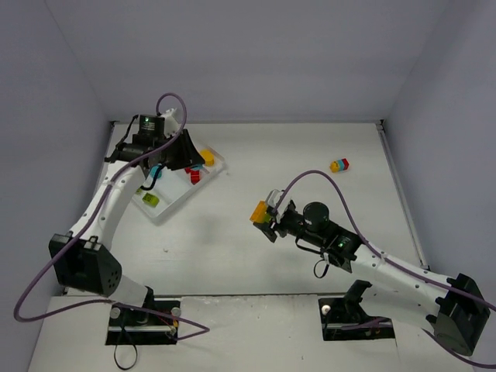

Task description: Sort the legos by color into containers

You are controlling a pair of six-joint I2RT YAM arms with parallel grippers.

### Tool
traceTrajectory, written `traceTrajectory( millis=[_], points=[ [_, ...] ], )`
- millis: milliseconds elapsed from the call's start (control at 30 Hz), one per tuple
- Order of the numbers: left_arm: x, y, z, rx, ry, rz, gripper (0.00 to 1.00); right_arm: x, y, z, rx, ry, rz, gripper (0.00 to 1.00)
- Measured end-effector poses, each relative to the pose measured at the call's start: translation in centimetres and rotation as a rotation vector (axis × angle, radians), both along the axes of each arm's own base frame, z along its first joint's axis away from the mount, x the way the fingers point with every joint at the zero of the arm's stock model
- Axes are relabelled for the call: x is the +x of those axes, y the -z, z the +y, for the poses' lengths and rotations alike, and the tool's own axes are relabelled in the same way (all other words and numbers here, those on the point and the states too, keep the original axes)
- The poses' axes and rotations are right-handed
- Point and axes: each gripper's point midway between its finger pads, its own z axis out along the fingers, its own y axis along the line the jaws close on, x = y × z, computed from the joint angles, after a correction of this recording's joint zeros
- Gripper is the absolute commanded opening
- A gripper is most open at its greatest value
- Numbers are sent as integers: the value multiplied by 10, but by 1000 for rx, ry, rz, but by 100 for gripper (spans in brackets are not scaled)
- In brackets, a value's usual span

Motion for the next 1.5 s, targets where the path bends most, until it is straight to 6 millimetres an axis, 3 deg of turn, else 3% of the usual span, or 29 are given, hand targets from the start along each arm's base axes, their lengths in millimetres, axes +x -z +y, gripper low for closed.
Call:
traceTrajectory(
  millis=[133,267,433,600,867,967,1100,1233,1333,1433,1500],
  points=[
    [45,32,30,112,-148,33,10,1,0,-1,-1,10,0,0],
    [85,85,64,203,-291,119,12,2,0,-1,-1,13,0,0],
    [103,140,114,280,-438,228,20,2,0,-2,-1,20,2,0],
    [107,158,145,309,-518,267,30,4,7,-1,-16,24,14,0],
    [110,177,148,321,-520,299,56,5,16,-2,-39,31,35,0],
    [110,180,147,323,-519,307,60,5,16,-2,-39,32,36,0],
    [109,166,143,297,-508,285,60,5,16,-2,-39,32,36,0],
    [88,119,122,198,-447,199,66,5,16,-2,-39,32,35,1],
    [54,56,80,87,-321,66,71,5,16,-2,-40,31,35,1],
    [9,-5,19,-17,-121,-75,73,3,14,-4,-44,29,28,1],
    [-26,-34,-21,-92,31,-143,74,2,13,-5,-47,28,24,1]
  ],
)
